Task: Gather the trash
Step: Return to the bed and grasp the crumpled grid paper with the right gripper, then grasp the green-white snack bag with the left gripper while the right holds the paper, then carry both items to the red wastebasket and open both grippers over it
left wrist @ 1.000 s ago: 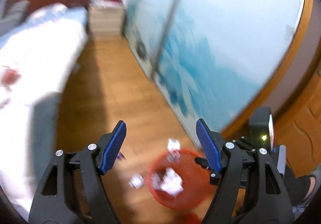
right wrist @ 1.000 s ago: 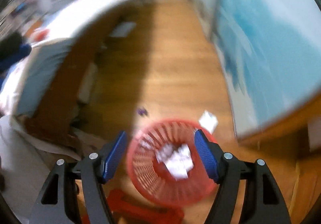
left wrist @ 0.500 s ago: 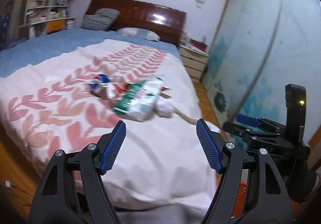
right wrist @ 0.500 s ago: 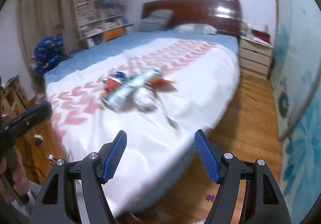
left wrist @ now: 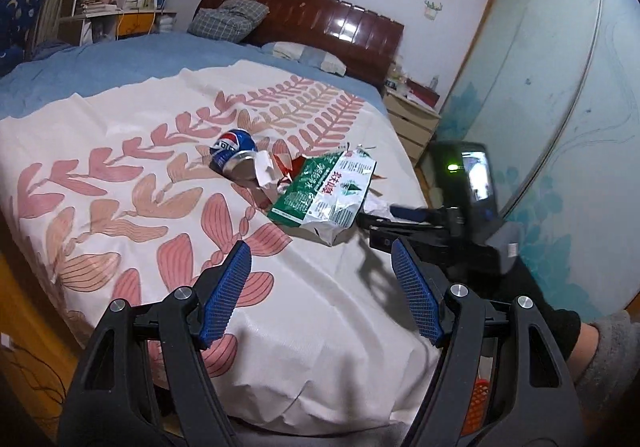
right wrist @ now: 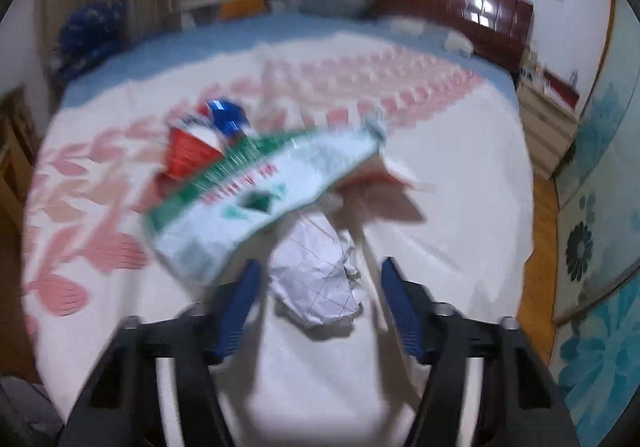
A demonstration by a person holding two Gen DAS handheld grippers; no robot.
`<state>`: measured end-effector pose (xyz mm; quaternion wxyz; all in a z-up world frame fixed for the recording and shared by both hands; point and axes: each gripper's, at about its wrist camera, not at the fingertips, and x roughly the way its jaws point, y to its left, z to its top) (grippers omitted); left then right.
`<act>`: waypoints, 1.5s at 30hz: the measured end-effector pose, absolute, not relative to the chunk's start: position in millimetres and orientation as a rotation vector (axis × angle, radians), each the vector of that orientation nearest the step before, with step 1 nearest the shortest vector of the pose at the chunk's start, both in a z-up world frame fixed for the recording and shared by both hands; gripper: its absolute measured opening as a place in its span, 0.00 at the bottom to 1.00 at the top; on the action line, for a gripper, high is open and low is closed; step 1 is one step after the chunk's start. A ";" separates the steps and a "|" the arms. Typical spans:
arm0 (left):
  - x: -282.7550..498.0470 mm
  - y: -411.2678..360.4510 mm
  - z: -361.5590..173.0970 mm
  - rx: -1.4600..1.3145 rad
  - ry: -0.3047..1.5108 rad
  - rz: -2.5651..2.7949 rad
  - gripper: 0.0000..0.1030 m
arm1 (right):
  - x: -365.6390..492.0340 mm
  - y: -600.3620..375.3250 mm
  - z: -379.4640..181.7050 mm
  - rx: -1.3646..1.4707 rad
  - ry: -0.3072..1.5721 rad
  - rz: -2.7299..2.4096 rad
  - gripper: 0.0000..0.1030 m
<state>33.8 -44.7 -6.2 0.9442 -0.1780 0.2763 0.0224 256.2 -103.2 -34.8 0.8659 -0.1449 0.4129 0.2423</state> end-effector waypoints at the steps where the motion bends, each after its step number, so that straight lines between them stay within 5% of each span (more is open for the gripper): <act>1: 38.1 -45.7 -8.2 -0.361 0.570 0.042 0.71 | 253.3 -107.3 -35.4 -0.292 0.854 0.508 0.39; 17: 152.6 -74.2 -21.7 -0.199 0.690 0.014 0.78 | 119.9 -267.7 13.1 0.079 0.885 0.584 0.38; 23: 194.8 -58.7 -59.9 -0.216 0.881 0.068 0.78 | 113.0 -293.0 5.4 0.106 0.931 0.571 0.38; 24: 195.5 -54.8 -63.0 -0.241 0.893 0.083 0.71 | 113.5 -293.3 3.5 0.110 0.937 0.570 0.38; 25: 192.0 -49.3 -64.7 -0.269 0.891 0.106 0.46 | 114.1 -292.7 2.1 0.112 0.940 0.568 0.38; 28: 182.3 -38.7 -64.9 -0.339 0.882 0.114 0.16 | 115.3 -289.7 -0.3 0.116 0.941 0.574 0.39; 29: 179.7 -37.4 -64.5 -0.353 0.877 0.106 0.12 | 114.2 -287.6 1.0 0.117 0.940 0.576 0.39; 34: 143.8 -43.4 -44.3 -0.370 0.757 0.106 0.04 | 106.6 -286.7 10.9 0.112 0.917 0.591 0.39; 45: 40.7 -101.3 66.6 -0.338 0.513 0.030 0.03 | 70.3 -367.3 87.3 0.138 0.729 0.524 0.39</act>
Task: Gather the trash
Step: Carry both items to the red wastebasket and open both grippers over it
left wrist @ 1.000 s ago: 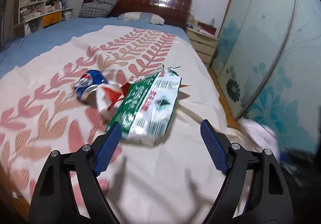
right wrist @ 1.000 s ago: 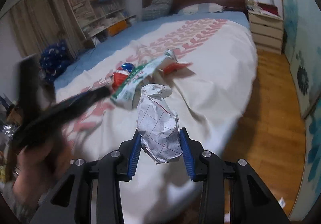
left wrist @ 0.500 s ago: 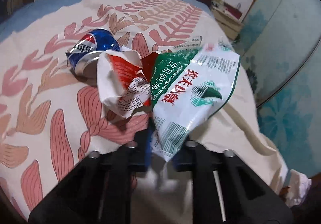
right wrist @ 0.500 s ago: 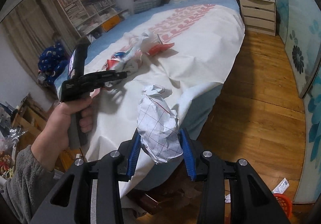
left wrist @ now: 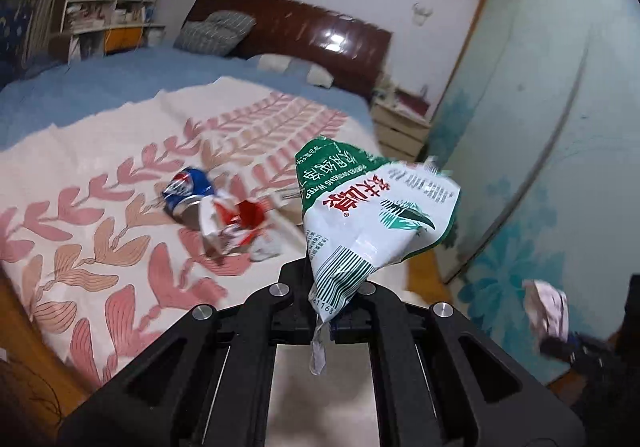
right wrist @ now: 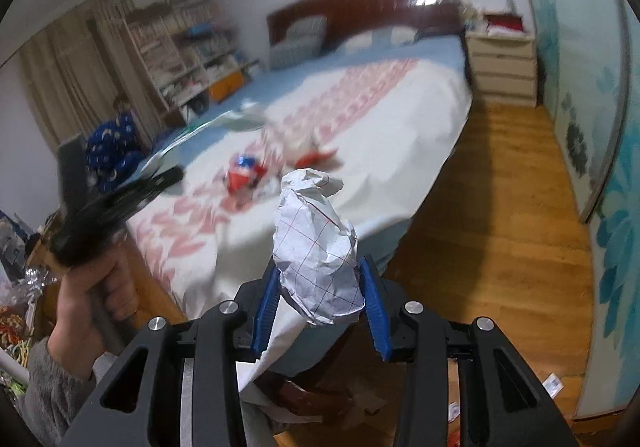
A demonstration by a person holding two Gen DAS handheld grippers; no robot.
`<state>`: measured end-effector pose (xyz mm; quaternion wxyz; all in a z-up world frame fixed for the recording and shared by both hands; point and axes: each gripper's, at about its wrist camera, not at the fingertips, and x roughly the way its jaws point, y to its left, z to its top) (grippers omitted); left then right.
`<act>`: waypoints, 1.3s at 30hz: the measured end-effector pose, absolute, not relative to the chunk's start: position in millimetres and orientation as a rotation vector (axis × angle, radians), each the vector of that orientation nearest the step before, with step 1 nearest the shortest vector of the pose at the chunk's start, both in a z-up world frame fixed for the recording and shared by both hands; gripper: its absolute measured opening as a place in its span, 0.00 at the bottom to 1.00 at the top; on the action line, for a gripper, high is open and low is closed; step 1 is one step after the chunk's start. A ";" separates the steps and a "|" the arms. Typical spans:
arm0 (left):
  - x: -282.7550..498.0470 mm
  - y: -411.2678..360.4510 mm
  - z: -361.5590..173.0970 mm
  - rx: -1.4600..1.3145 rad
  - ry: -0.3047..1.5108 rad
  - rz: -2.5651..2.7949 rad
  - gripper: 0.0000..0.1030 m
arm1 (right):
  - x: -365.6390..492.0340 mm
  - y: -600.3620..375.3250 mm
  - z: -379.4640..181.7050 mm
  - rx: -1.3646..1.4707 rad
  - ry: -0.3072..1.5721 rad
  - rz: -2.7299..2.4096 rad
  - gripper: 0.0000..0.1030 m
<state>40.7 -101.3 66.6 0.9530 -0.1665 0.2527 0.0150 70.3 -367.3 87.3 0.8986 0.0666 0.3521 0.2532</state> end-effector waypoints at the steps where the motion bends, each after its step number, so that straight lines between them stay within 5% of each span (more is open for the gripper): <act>1: 40.7 -108.3 73.6 -0.337 0.504 0.016 0.03 | 65.3 -379.3 94.6 0.136 0.714 0.511 0.39; 10: 76.3 -319.3 79.2 -0.084 0.687 -0.394 0.03 | 5.6 -560.7 98.2 0.072 0.754 0.152 0.39; 20: 54.8 -526.0 -100.5 0.267 1.255 -0.655 0.03 | -70.3 -685.5 -63.8 0.324 1.149 -0.075 0.39; 26: 56.5 -556.7 -156.0 0.375 1.436 -0.658 0.03 | -69.0 -677.8 -131.3 0.394 1.265 -0.097 0.39; 35: 57.7 -552.5 -183.4 0.371 1.539 -0.643 0.05 | -46.5 -666.6 -156.5 0.438 1.274 -0.084 0.44; 38: 57.2 -547.9 -175.7 0.376 1.516 -0.620 0.24 | -49.5 -666.6 -154.3 0.432 1.264 -0.085 0.50; 39: 58.3 -544.9 -174.9 0.378 1.506 -0.609 0.42 | -49.6 -666.6 -153.2 0.430 1.259 -0.087 0.54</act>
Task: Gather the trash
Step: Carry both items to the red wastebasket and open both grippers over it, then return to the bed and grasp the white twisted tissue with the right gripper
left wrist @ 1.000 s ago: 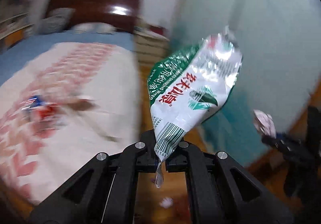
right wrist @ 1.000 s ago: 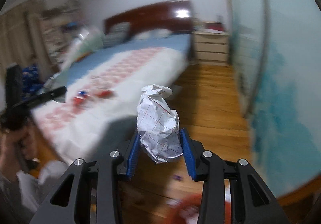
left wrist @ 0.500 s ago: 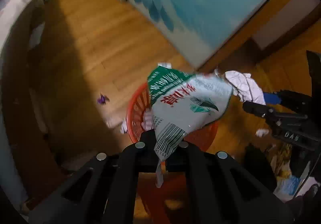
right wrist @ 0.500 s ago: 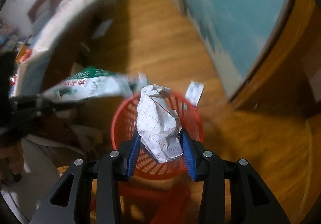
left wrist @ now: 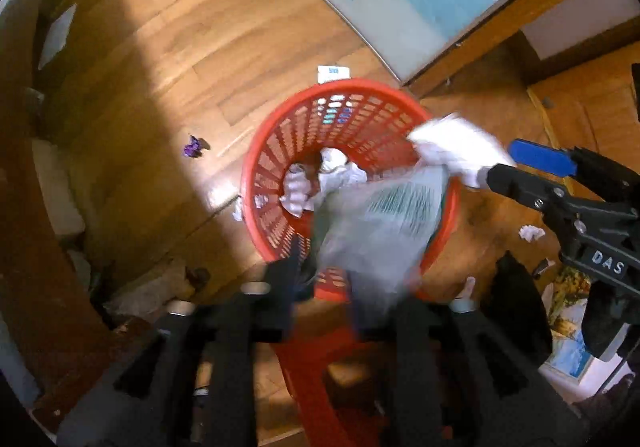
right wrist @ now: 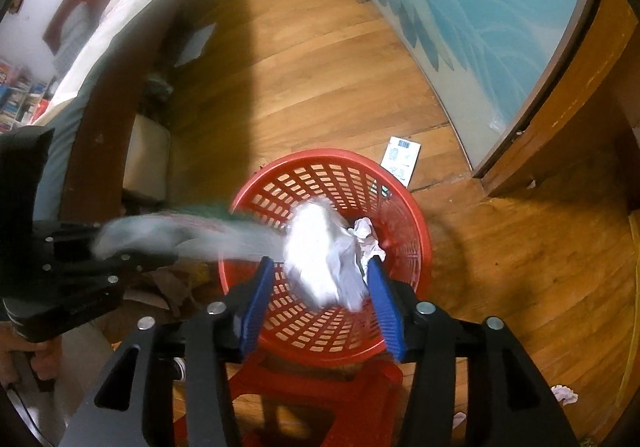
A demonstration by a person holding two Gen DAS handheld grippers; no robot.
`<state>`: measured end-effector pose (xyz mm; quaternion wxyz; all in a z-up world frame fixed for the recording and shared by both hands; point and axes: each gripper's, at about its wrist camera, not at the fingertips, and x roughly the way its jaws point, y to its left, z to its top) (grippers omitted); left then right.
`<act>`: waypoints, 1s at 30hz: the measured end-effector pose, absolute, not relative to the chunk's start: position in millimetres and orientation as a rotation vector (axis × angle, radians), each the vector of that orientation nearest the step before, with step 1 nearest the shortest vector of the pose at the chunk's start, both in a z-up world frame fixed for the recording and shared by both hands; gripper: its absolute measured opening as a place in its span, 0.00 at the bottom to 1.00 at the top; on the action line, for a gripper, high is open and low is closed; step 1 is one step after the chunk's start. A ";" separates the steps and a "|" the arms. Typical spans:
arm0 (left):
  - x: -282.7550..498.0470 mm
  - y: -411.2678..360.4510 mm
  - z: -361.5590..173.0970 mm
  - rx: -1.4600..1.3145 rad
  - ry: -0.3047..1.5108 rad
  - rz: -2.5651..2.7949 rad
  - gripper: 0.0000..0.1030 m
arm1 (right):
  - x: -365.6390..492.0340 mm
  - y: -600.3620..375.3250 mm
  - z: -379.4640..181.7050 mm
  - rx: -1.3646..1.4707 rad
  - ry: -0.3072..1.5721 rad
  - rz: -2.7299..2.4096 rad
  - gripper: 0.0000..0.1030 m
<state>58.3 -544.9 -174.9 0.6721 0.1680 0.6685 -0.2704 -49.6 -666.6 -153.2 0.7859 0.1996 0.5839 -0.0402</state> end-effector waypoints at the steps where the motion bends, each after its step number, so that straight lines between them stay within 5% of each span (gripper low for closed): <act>1: 59.2 -543.8 -172.7 0.375 1.496 -0.603 0.52 | -49.8 -667.6 -153.4 0.428 1.258 -0.087 0.56; 7: 70.0 -527.8 -150.9 0.257 1.422 -0.581 0.52 | -48.7 -661.9 -140.2 0.417 1.237 -0.084 0.57; 16: 72.7 -450.9 -40.7 -0.004 0.976 -0.436 0.52 | -18.0 -620.1 -87.2 0.295 1.119 -0.005 0.57; 24: 54.1 -300.7 61.0 -0.117 0.652 -0.250 0.52 | 51.1 -487.2 5.1 0.154 0.902 0.241 0.58; 30: 28.4 -178.4 61.3 -0.148 0.595 -0.049 0.52 | 72.2 -348.4 56.0 0.144 0.759 0.451 0.61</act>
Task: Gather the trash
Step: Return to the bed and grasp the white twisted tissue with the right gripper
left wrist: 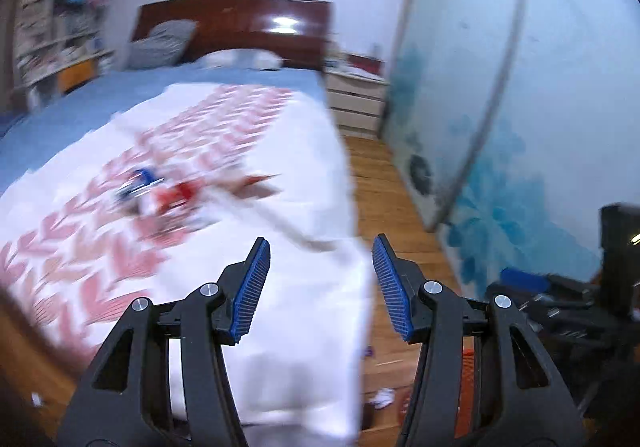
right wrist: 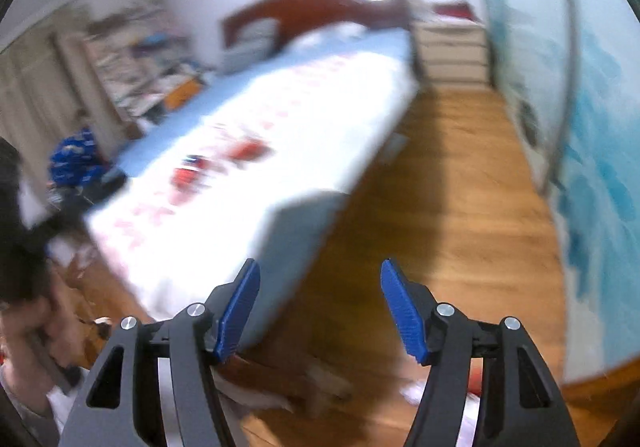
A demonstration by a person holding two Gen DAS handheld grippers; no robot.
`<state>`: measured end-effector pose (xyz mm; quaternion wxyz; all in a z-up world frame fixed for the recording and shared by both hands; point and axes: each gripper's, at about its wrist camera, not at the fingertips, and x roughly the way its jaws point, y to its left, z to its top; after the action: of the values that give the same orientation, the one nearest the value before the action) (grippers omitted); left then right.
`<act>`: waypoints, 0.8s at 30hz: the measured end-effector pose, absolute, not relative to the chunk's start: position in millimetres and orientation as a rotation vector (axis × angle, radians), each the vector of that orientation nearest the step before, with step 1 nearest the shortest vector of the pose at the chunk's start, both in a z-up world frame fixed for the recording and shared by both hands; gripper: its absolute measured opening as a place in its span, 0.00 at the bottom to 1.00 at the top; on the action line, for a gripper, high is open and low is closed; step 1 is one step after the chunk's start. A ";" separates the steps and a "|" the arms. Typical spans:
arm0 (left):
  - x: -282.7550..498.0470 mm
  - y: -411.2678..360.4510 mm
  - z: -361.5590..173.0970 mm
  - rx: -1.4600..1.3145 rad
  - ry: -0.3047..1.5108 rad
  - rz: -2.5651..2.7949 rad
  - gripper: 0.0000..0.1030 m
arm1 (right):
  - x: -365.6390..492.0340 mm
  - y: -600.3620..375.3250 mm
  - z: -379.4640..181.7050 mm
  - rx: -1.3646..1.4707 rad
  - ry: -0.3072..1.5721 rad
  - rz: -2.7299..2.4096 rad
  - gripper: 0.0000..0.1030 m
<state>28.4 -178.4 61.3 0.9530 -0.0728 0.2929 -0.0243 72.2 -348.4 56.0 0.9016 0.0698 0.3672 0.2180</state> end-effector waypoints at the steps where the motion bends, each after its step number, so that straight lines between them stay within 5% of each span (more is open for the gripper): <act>1: 23.8 -165.2 55.8 -0.153 0.594 -0.027 0.52 | 74.0 -328.2 59.0 0.145 0.751 0.473 0.61; 11: 12.2 -77.7 17.5 -0.330 0.614 0.062 0.52 | 95.1 -174.5 50.9 0.053 0.737 0.584 0.61; 24: 7.0 -27.1 11.4 -0.394 0.620 0.122 0.52 | 259.0 -37.9 -43.1 -0.197 0.892 0.510 0.57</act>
<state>7.0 -27.1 11.4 0.9315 -0.1925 0.3027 0.0594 259.0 -37.9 -43.1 0.8661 -0.0941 0.4261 0.2437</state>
